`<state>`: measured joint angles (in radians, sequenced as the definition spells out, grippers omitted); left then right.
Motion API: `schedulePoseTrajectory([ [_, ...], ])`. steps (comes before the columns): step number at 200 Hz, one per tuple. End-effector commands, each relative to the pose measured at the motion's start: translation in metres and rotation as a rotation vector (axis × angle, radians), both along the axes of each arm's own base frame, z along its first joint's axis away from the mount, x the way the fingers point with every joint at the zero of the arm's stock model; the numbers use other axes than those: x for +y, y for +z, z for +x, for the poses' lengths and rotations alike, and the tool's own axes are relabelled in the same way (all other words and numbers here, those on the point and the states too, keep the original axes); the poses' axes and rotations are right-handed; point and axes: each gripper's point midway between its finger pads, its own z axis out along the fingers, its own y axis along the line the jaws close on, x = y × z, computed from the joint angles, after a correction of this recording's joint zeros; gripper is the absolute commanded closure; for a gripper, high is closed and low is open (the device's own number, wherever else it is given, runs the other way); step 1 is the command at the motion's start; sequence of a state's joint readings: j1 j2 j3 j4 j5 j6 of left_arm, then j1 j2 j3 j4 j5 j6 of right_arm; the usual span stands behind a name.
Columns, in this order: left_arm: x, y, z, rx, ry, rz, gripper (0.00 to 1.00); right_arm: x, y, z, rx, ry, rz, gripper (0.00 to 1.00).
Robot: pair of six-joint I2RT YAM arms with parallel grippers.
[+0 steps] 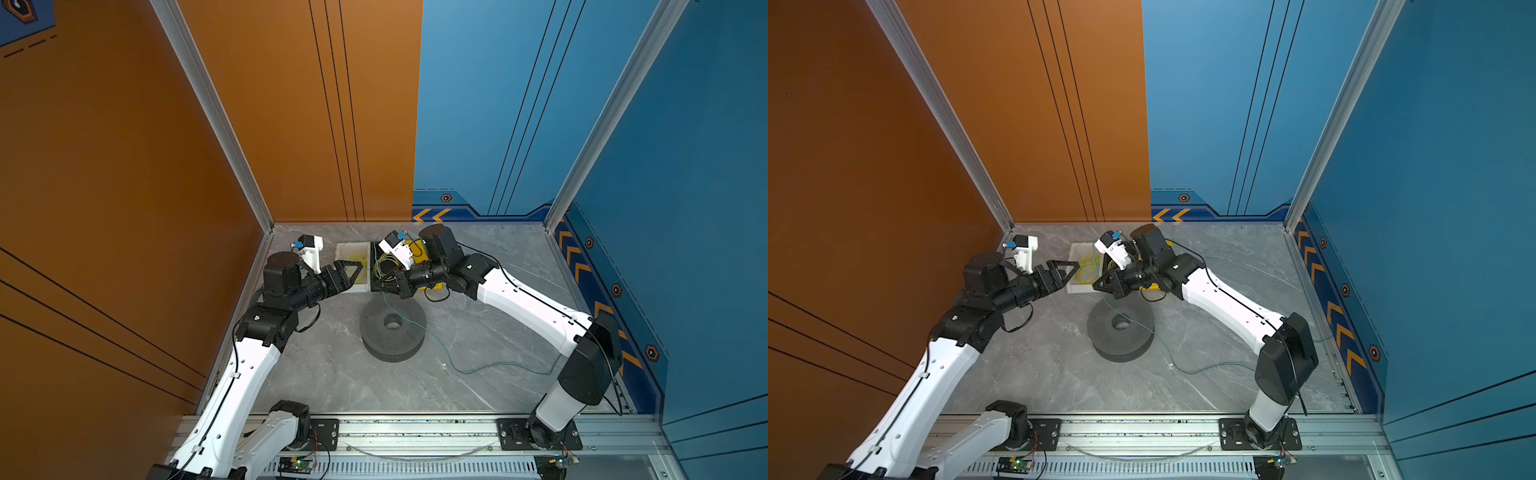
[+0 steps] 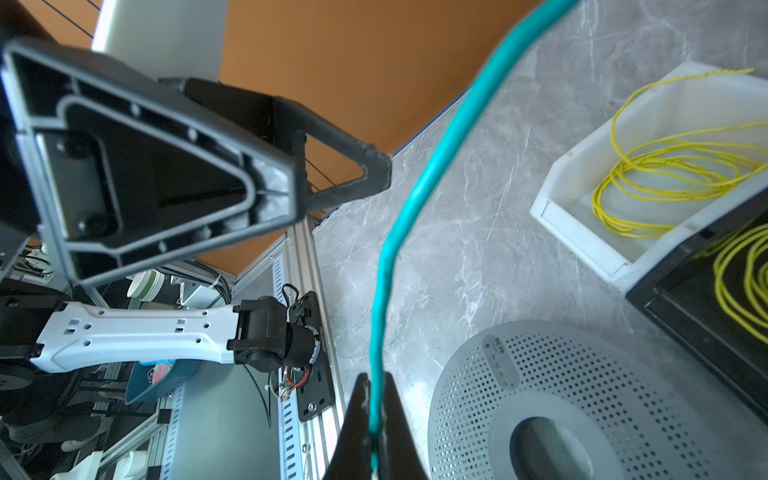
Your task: Wrap the cables
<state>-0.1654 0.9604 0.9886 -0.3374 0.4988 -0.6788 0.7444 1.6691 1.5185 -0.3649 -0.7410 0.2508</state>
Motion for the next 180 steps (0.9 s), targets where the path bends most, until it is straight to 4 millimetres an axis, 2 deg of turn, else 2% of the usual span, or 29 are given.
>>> schedulePoseTrajectory([
  [1,0.009,-0.031,-0.004,0.119,0.005,0.013,0.36,-0.019,-0.012,-0.018,0.04,-0.003,-0.039,1.0],
  [28,0.014,-0.091,-0.011,0.269,0.033,0.013,0.46,-0.033,-0.038,-0.029,0.079,-0.025,-0.09,1.0],
  [44,0.013,-0.12,-0.018,0.343,0.038,0.02,0.53,-0.037,-0.044,-0.034,0.09,-0.027,-0.095,1.0],
  [58,0.013,-0.14,-0.026,0.388,0.045,0.035,0.53,-0.037,-0.049,-0.038,0.103,-0.021,-0.085,1.0],
  [68,0.012,-0.154,-0.032,0.418,0.042,0.051,0.49,-0.036,-0.054,-0.04,0.114,-0.011,-0.084,1.0],
  [97,0.005,-0.191,-0.048,0.499,0.038,0.074,0.47,-0.031,-0.076,-0.045,0.155,0.015,-0.11,1.0],
  [126,-0.013,-0.212,-0.051,0.506,0.0,0.036,0.44,-0.025,-0.081,-0.046,0.16,0.025,-0.115,1.0],
  [147,-0.009,-0.223,-0.054,0.517,0.021,0.052,0.44,-0.024,-0.079,-0.047,0.147,0.028,-0.112,1.0],
  [152,-0.009,-0.22,-0.048,0.484,0.025,0.038,0.44,-0.024,-0.079,-0.047,0.145,0.029,-0.113,1.0],
  [180,-0.013,-0.224,-0.044,0.461,0.017,-0.058,0.45,-0.024,-0.078,-0.047,0.132,0.021,-0.117,1.0],
])
